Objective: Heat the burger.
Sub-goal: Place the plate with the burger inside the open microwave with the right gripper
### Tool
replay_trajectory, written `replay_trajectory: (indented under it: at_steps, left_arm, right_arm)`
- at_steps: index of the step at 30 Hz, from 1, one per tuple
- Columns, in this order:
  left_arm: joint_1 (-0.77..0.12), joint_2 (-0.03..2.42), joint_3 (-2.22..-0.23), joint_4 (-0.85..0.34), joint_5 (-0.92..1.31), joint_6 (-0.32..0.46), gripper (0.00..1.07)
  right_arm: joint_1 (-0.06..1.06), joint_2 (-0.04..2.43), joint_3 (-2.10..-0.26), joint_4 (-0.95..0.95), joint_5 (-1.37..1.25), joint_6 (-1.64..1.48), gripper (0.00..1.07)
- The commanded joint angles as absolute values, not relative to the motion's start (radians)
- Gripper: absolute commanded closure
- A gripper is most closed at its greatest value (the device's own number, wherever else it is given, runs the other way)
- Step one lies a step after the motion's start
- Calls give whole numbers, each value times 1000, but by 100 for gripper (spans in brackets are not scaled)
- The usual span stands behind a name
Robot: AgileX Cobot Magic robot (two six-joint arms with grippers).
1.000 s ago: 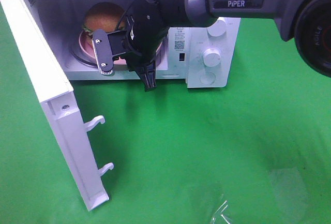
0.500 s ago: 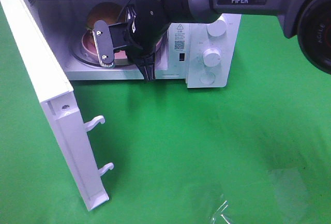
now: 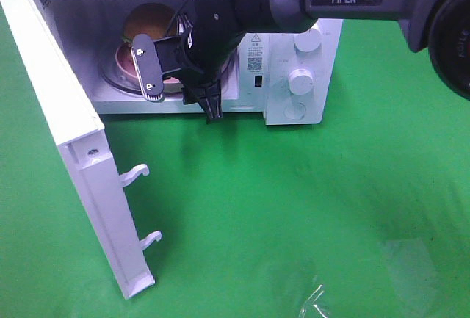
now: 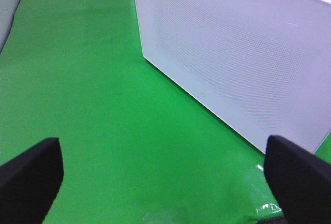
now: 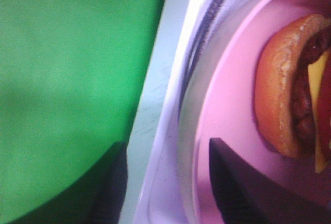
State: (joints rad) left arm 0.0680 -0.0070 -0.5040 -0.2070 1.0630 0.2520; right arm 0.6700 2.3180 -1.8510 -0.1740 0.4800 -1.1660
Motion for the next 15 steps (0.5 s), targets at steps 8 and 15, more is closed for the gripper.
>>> replay_trajectory:
  at_steps: [8,15]
  left_arm:
    - [63,-25,-504,-212,1050,251,9]
    - [63,-25,-504,-212,1050,251,9]
  right_arm:
    - [668,2186,-1664,-151,409,-1232,38]
    - [668,2088,-1525,-144,381,-1259,35]
